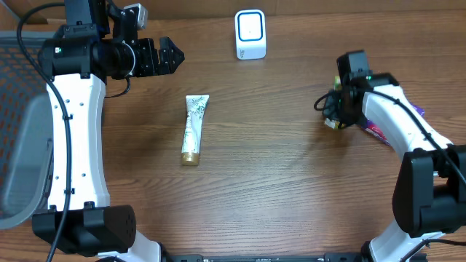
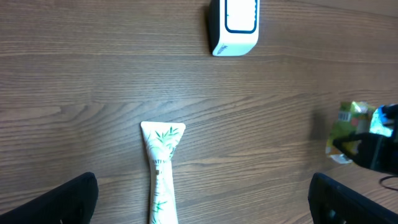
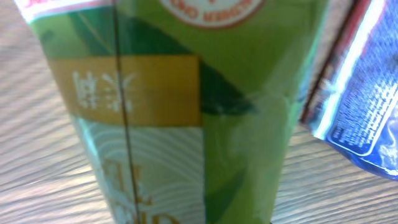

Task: Scan the item barcode
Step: 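Lower the juice box beside the purple pack at right and release, then reach the right gripper to the white bamboo tube and grasp it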

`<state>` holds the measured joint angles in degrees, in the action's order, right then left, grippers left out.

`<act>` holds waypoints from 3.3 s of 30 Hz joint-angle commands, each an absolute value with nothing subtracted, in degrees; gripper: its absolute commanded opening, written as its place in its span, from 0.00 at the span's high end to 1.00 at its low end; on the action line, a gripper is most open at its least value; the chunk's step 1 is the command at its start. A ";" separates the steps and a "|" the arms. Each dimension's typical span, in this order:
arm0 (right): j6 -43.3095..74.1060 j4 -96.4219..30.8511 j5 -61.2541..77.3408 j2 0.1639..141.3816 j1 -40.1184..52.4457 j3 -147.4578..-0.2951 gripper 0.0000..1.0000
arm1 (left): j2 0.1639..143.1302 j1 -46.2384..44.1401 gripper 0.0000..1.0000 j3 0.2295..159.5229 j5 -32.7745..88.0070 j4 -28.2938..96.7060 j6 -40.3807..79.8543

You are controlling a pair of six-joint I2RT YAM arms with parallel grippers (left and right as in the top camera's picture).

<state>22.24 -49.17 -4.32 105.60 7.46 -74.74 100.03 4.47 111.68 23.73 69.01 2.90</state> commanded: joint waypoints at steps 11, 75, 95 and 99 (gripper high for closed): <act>22.50 -41.21 -16.03 103.77 0.47 -67.88 0.79 | 100.18 4.01 0.01 111.70 23.77 68.95 3.22; 33.08 -14.00 1.56 123.52 48.75 -87.57 0.01 | 100.18 4.10 0.00 111.70 23.77 68.97 3.22; 29.58 -22.17 -2.68 126.15 49.12 -88.23 0.57 | 100.18 4.10 0.01 111.70 23.77 68.97 3.22; 27.99 -28.91 -2.59 121.73 48.16 -88.23 0.93 | 100.18 4.10 0.00 111.70 23.77 68.95 3.22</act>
